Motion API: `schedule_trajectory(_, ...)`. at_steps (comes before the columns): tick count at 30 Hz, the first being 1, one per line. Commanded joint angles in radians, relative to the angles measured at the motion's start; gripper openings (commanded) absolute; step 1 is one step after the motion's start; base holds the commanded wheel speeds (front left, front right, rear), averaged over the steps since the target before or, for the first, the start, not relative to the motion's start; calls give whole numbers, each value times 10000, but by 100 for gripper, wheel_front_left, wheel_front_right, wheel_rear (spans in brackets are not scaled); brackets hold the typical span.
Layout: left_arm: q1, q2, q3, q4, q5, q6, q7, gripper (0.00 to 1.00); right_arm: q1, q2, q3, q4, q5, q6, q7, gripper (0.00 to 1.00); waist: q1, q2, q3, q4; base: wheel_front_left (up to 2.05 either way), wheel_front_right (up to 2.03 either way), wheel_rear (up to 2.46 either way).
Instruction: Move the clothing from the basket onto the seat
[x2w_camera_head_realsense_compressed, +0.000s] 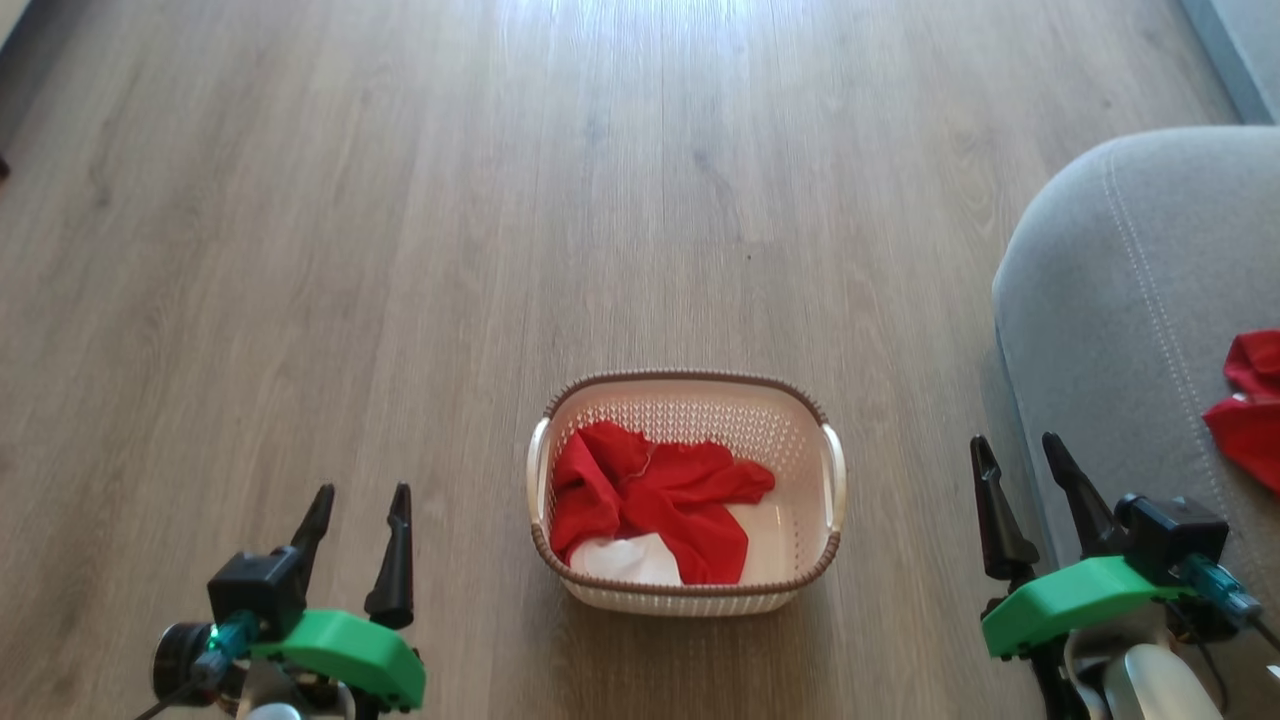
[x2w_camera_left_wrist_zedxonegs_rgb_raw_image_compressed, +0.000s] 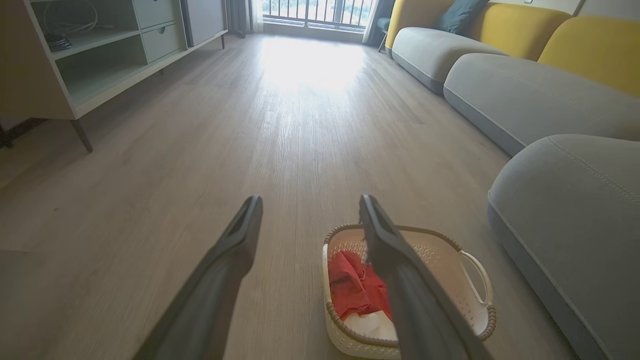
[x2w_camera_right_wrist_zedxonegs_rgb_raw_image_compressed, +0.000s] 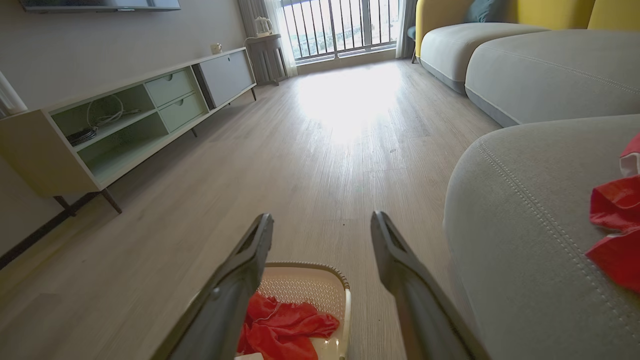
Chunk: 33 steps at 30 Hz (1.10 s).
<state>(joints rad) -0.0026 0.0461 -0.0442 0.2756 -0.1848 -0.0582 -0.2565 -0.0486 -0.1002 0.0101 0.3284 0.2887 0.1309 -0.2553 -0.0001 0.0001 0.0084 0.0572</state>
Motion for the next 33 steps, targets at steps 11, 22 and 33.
schedule_trajectory(11, -980, 41, -198, -473, -455, 306, -53, 100, -1248, 86, 250, -647, -96, -2, -65, 100, 1, -1, 1762, -287, 0, 0, 0)
schedule_trajectory(22, -2601, 41, -1053, -95, -417, 376, -53, 100, -2592, 48, 444, -1217, -51, -2, -65, 100, 1, -1, 4153, -771, 0, 0, 0)
schedule_trajectory(33, -4754, 41, -1621, 1485, 496, 22, -53, 100, -3738, 171, 848, -1501, 8, -2, -65, 100, 1, -1, 6394, -1691, 0, 0, 0)
